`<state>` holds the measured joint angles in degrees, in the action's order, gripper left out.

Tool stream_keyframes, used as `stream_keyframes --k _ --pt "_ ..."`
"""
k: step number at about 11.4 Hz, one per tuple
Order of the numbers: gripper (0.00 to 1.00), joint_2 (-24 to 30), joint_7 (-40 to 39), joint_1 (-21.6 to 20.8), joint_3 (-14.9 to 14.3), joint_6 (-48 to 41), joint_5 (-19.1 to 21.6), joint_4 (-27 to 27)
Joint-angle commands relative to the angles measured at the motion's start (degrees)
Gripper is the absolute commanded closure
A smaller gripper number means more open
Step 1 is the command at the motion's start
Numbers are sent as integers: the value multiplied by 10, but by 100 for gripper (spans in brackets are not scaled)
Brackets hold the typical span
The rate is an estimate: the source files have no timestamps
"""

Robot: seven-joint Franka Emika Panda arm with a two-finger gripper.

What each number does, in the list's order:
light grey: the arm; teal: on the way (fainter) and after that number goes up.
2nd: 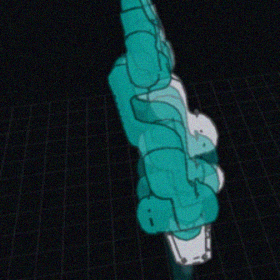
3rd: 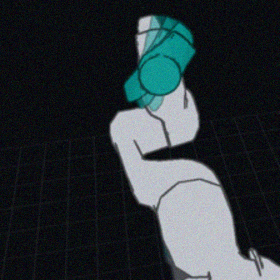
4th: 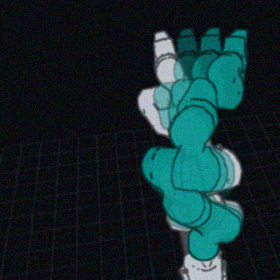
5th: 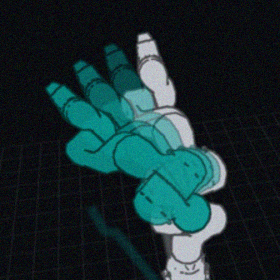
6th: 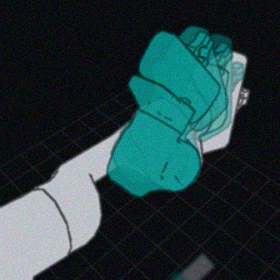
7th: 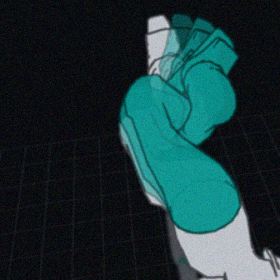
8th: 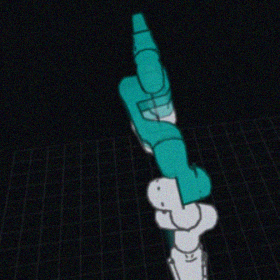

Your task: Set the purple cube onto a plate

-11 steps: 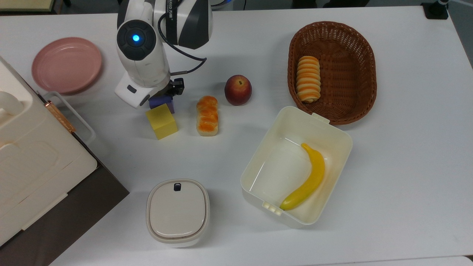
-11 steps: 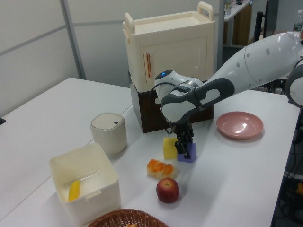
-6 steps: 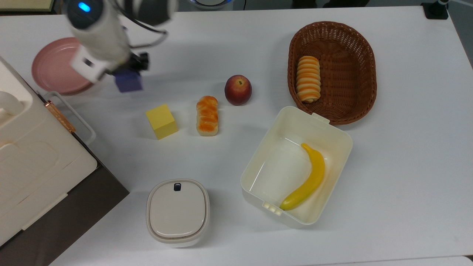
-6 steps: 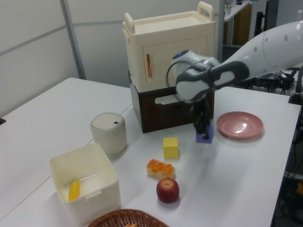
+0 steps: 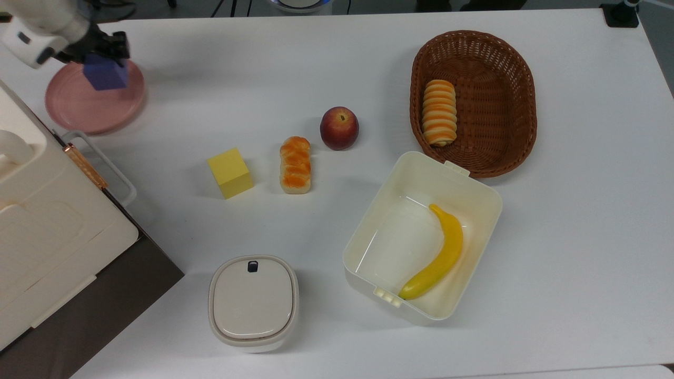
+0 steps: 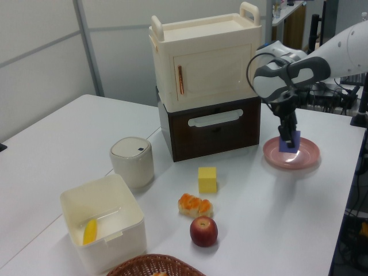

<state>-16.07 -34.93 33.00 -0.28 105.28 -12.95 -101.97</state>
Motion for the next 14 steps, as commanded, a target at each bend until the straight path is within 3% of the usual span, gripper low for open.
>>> stream_keyframes --k 1,3,8,9,13,14 --pt "34 -18 -5 27 2 52 -11 -4" --pt "0 -24 -2 36 4 53 -10 11" --pt "0 -4 57 16 22 -2 -1 55" --pt "0 8 91 11 42 -3 1 53" --pt "0 24 286 6 185 -37 13 53" --pt "0 24 327 -11 205 -35 13 55"
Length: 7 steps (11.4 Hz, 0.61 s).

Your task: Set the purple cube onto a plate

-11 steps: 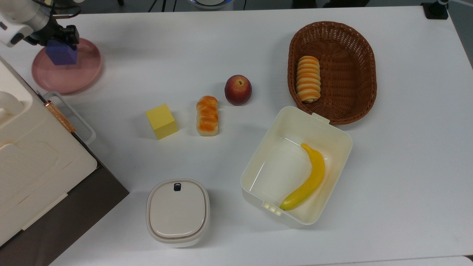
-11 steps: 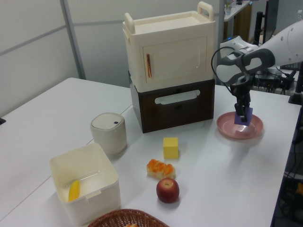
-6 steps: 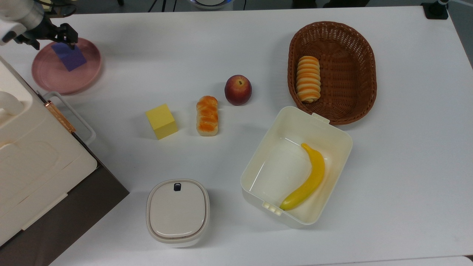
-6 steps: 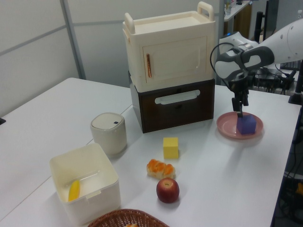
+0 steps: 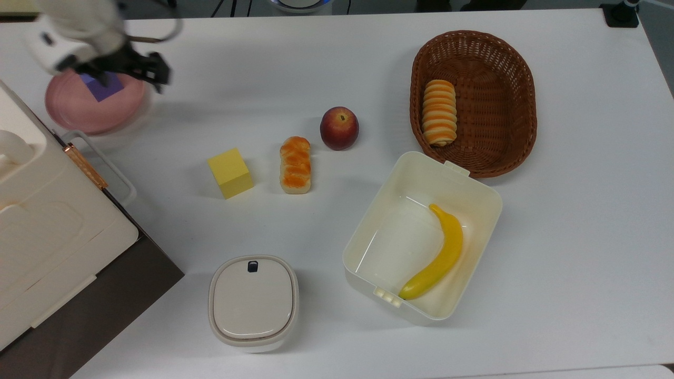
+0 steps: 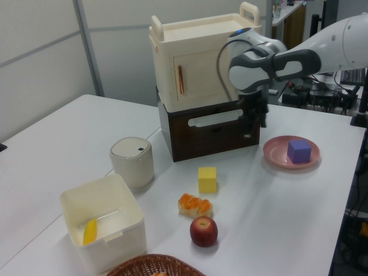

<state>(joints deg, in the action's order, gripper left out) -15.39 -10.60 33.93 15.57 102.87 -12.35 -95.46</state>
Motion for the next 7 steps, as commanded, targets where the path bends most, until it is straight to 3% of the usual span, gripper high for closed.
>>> stream_keyframes --k 1,4,5,7 --pt "0 22 122 -52 53 -8 7 -6" --pt "0 34 174 -155 42 -13 18 43" --pt "0 37 174 -183 26 -14 26 50" --pt "0 75 175 -259 -38 -22 40 48"
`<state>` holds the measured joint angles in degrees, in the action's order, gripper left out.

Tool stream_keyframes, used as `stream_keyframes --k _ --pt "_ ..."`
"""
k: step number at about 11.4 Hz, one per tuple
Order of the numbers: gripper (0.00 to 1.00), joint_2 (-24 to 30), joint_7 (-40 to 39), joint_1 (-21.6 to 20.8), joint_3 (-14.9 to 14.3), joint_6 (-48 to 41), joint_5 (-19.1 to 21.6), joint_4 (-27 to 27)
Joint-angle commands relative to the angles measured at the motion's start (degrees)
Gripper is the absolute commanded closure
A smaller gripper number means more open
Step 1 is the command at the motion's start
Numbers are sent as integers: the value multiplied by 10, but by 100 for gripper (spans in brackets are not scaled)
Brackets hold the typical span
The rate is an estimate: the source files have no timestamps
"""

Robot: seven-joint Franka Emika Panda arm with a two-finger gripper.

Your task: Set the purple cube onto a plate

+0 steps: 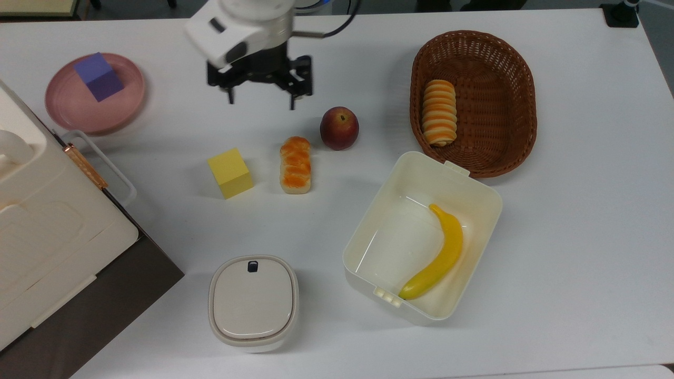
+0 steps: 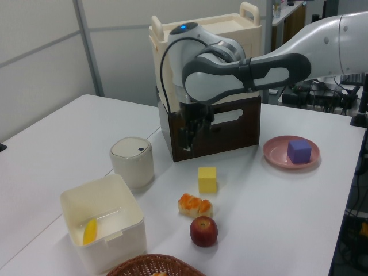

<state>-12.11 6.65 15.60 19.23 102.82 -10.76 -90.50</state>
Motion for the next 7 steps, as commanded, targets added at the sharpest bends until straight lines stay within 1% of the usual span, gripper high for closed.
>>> stream_keyframes --k 1,2,3,5,7 --pt "0 59 1 -105 -104 -48 44 -2" --pt "0 78 -9 -120 -124 -71 68 -4" --pt "0 95 -9 -124 -130 -79 79 -12" --pt "0 105 -9 -127 -132 -114 87 -13" --pt "0 105 -11 -124 -133 -123 87 -6"
